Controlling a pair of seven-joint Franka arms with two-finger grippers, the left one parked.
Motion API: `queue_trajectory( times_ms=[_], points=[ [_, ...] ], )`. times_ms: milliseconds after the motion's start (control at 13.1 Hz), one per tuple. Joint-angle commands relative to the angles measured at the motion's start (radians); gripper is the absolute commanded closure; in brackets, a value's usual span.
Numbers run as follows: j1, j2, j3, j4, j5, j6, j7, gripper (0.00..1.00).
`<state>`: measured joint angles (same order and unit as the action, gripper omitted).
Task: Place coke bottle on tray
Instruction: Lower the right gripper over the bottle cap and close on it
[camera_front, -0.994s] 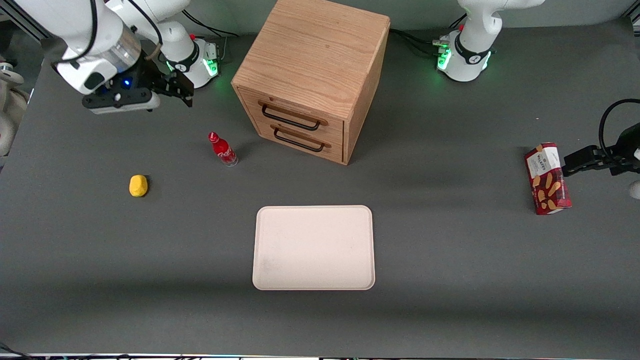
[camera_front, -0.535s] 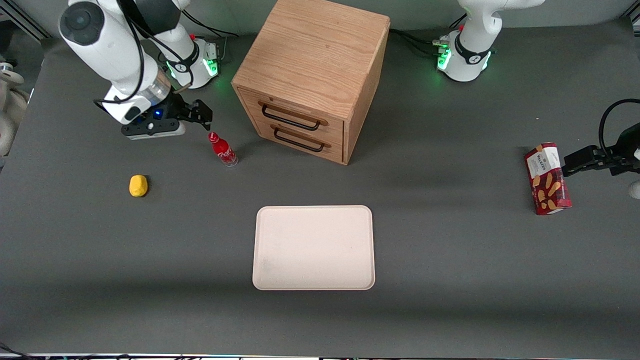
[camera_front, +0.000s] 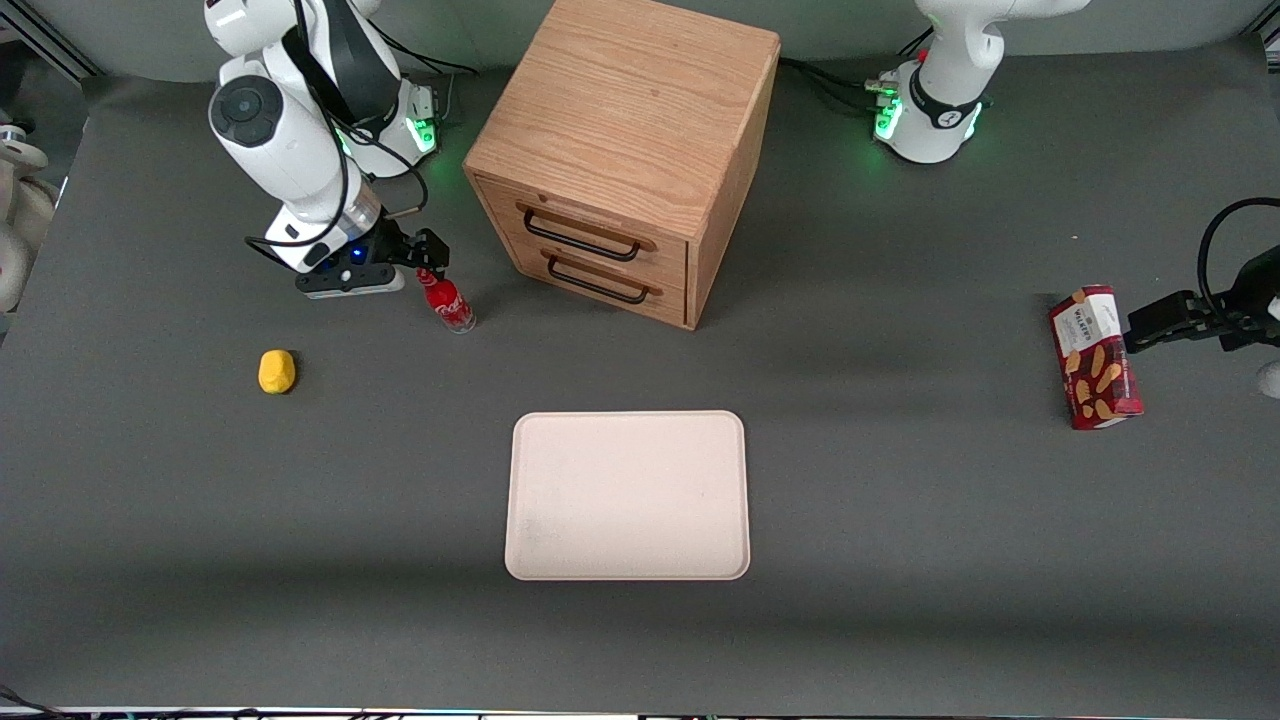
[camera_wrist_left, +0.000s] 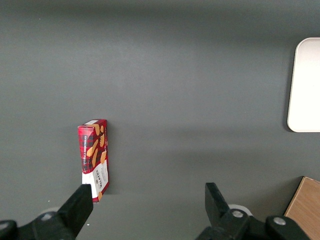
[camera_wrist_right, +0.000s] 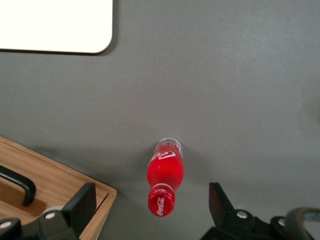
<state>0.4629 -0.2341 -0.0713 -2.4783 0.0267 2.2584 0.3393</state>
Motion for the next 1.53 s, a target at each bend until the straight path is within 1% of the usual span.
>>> queue_trajectory(
  times_ms=[0,306,688,764,841,994,1070,1223,1452],
  points=[
    [0.026,-0.016,-0.008,-0.080,-0.008,0.085,0.021,0.00],
    [0.033,0.018,-0.004,-0.119,-0.008,0.147,0.049,0.00],
    [0.031,0.035,-0.005,-0.117,-0.010,0.150,0.049,0.00],
    [0.030,0.036,-0.005,-0.119,-0.010,0.152,0.047,0.03],
    [0.030,0.041,-0.005,-0.117,-0.011,0.152,0.047,0.19],
    [0.030,0.042,-0.005,-0.117,-0.011,0.150,0.047,0.55],
    [0.030,0.042,-0.005,-0.117,-0.011,0.148,0.047,0.67],
    [0.030,0.042,-0.005,-0.116,-0.011,0.147,0.047,1.00],
    [0.026,0.039,-0.005,-0.107,-0.011,0.133,0.047,1.00]
  ],
)
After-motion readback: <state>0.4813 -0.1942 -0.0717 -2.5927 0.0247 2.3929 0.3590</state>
